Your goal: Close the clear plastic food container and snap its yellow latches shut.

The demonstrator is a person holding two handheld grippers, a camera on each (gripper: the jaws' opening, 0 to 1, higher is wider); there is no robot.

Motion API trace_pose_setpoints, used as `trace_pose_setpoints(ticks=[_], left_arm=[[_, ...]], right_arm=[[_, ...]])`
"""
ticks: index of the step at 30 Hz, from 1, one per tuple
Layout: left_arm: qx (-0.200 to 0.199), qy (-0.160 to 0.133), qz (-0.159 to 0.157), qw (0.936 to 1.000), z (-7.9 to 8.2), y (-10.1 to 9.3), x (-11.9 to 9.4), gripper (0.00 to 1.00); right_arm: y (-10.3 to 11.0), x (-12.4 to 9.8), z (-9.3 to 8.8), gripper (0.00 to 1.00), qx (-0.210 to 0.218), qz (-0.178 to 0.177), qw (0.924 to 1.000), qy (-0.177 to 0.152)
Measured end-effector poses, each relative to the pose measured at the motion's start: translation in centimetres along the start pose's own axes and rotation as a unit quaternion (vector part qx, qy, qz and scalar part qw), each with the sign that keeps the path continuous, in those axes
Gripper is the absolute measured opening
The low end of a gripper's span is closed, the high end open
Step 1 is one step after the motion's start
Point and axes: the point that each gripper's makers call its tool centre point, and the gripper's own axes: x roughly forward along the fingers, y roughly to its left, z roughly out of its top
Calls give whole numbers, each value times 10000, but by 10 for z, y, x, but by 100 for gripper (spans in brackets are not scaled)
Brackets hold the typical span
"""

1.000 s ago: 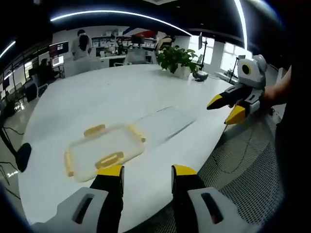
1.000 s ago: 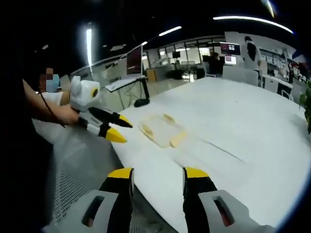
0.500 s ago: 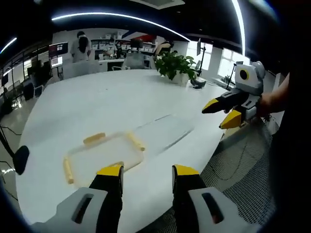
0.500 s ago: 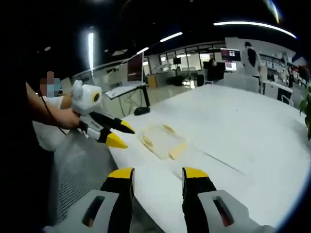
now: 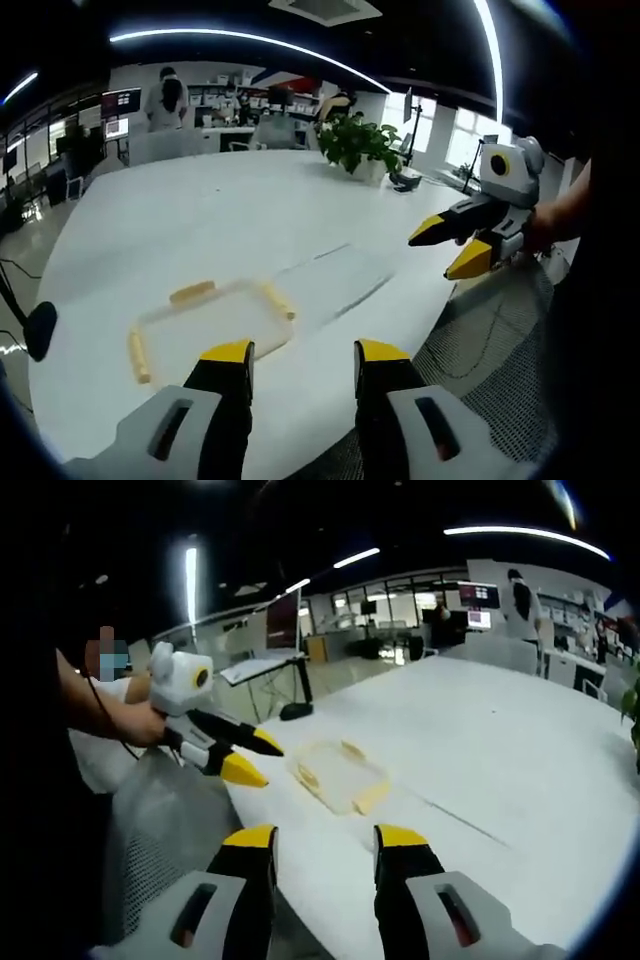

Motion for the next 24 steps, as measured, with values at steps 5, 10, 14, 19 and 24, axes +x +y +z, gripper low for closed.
trace_pose_setpoints(ticks=[5, 10, 14, 19, 24], left_arm=[[-9, 55, -51, 10000, -3, 4, -3, 38], [-115, -33, -97, 9999, 6, 12, -6, 39], [-32, -35, -80, 10000, 9, 17, -7, 39], [-80, -39, -113, 9999, 10, 20, -7, 40], [-124, -26, -154, 9998, 8, 25, -9, 39]], right_arm=[[1, 7, 5, 37, 7, 21, 10000, 2], [5, 17, 12, 37, -56, 73, 10000, 4], [8, 23, 12, 37, -36, 87, 10000, 3], [11, 27, 13, 37, -21, 113, 9999, 19], [12, 32, 16, 37, 4, 94, 10000, 18]])
